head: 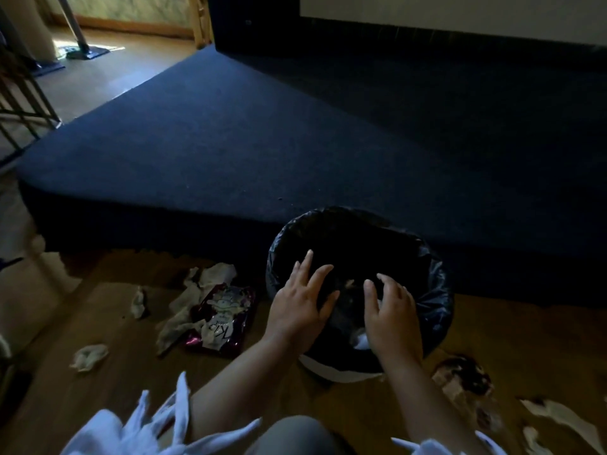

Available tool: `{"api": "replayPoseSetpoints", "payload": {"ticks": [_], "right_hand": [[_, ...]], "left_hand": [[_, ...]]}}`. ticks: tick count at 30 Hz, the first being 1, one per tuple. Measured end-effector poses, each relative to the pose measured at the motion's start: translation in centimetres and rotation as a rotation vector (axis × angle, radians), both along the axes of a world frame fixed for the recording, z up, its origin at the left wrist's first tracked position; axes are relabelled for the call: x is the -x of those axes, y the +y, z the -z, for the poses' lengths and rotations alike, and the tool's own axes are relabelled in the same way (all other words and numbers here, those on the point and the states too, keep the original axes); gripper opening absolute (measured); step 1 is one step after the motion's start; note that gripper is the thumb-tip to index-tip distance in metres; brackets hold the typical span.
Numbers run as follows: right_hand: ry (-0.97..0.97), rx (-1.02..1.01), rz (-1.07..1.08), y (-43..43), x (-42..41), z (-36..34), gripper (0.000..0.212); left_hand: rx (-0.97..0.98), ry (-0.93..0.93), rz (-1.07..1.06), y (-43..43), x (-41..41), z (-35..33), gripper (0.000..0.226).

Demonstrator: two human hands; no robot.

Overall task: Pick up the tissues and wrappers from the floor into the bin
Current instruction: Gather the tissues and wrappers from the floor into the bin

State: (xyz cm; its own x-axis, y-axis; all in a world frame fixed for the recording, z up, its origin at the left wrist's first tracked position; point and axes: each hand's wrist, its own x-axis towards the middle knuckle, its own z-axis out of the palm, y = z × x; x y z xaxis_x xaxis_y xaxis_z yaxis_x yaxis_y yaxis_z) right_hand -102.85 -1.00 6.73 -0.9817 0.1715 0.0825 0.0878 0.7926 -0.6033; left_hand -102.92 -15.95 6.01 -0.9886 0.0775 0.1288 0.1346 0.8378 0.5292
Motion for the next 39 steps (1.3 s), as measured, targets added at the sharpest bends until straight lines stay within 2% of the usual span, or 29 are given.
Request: {"api": "replayPoseSetpoints", "payload": {"ticks": [3,5,8,10,14,18,22,25,27,29,31,34,39], "right_hand": [[-0.037,0.049,-0.044,0.0,0.5,0.1,0.038],[-0.026,0.086,-0.081,-0.5,0.8,-0.6,0.028],[0.039,0.084,-0.134,-2.5,1.8,-2.1,0.019],[0.099,0.16,-0.128,-4.7,2.6,-3.4,0.014],[0.232,0.318,-0.204,-10.8,3.1,-5.4,0.017],[0.193,0.424,-0.409,-19.0,2.6,-3.6,0.015],[0.004,0.442,-0.553,-25.3,3.0,3.2,0.016],[-0.201,0.206,-0.548,-27.4,4.0,11.4,0.016],[-0.31,0.005,-0.53,-27.7,4.4,16.8,0.029],[-0.403,-0.124,-0.565,-27.3,4.1,20.8,0.047],[-0.499,-0.21,-0.615,-26.7,3.7,23.2,0.056],[-0.599,-0.327,-0.705,-25.5,2.5,24.8,0.054],[-0.491,-0.326,-0.691,-23.5,0.1,25.0,0.049]], "left_hand": [[-0.105,0.006,0.017,-0.4,0.0,-0.3,0.049],[-0.313,-0.003,0.042,-0.9,0.1,-0.9,0.044],[-0.74,0.012,0.025,-3.0,0.2,-1.9,0.032],[-0.843,0.115,-0.035,-5.1,0.4,-1.8,0.026],[-0.834,0.209,-0.22,-10.7,0.8,1.1,0.024],[-0.79,0.176,-0.506,-17.8,0.3,5.9,0.023],[-0.625,-0.012,-0.808,-25.7,-1.5,12.1,0.035],[-0.442,-0.303,-0.992,-31.2,-3.5,16.6,0.054],[-0.328,-0.5,-1.027,-34.4,-4.8,20.0,0.065],[-0.264,-0.598,-0.999,-36.4,-5.6,22.7,0.064],[-0.238,-0.654,-0.943,-36.7,-5.8,24.4,0.059],[-0.2,-0.605,-0.884,-34.7,-5.1,24.7,0.062],[-0.295,-0.454,-0.906,-30.7,-3.2,23.4,0.055]]}}
